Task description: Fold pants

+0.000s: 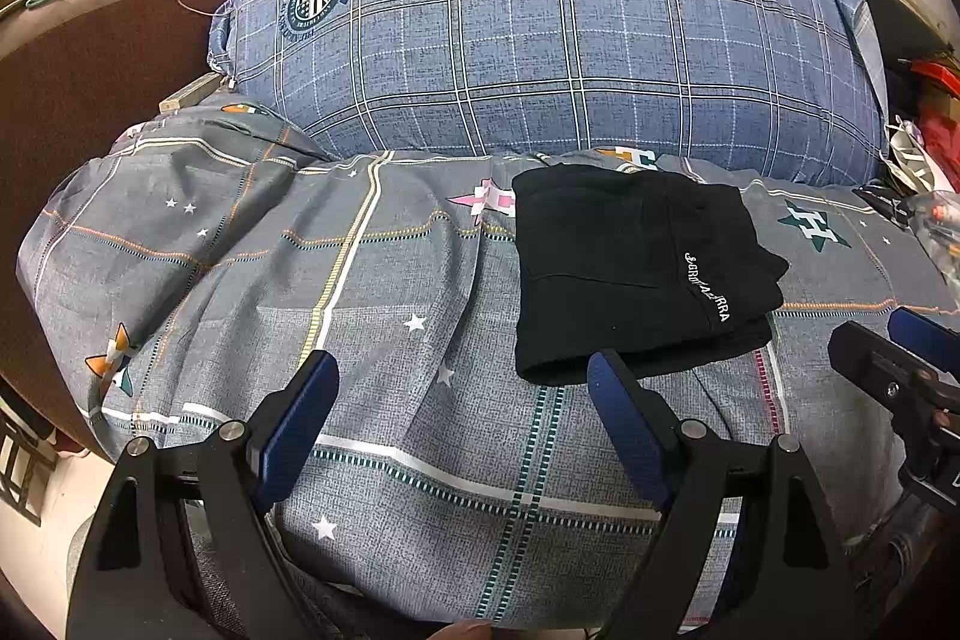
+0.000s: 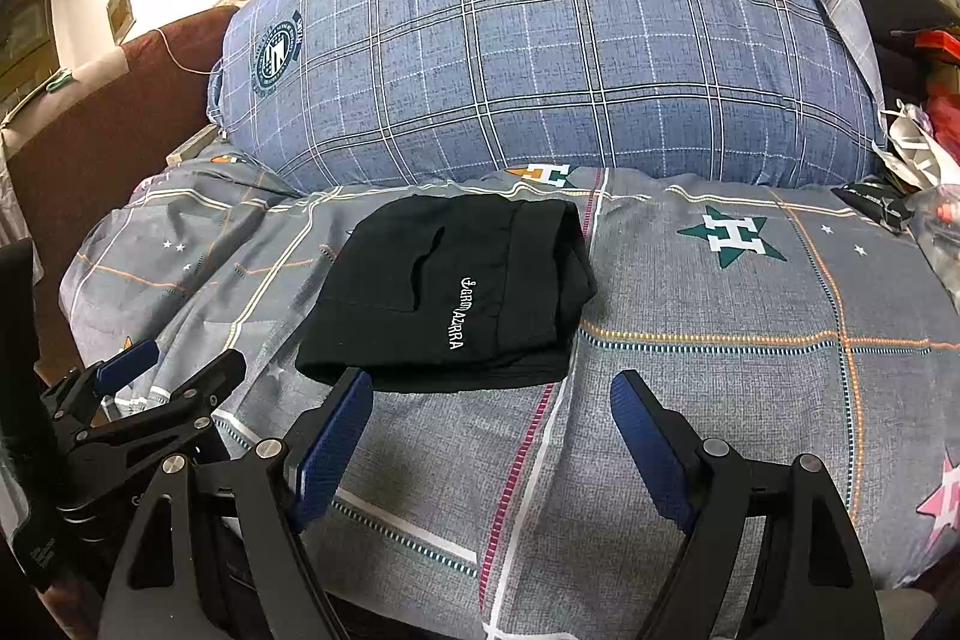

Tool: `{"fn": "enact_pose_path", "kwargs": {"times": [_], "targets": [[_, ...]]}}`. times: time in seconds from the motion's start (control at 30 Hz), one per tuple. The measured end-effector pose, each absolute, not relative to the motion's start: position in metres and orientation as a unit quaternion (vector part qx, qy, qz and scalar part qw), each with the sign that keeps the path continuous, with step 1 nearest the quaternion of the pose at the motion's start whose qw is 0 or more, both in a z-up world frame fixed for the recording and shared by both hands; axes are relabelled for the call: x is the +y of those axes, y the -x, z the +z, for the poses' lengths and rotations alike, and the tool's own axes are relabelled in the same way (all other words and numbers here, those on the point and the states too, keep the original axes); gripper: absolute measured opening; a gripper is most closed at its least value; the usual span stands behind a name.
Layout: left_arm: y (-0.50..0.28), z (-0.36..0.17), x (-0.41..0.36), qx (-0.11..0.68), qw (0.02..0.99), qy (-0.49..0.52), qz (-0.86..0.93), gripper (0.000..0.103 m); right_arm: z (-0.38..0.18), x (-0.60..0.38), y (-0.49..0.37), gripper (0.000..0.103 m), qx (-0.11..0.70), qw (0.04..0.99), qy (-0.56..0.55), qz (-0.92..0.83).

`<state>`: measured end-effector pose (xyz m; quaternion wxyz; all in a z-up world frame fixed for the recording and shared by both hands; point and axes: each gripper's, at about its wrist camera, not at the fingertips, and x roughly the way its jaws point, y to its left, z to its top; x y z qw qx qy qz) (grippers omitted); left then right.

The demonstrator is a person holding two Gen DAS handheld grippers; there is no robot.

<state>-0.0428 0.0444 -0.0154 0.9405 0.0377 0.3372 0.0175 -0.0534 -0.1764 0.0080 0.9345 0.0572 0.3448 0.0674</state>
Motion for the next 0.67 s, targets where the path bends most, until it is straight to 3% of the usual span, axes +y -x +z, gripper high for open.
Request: {"fn": "enact_pose_path", "kwargs": {"times": [0.67], "targets": [[0.0362,-0.0216,0.0484,0.35,0.936,-0.035,0.007,0.086,0.0018,-0.1812,0.0523,0.083,0.353,0.932,-0.055,0.064]]}}
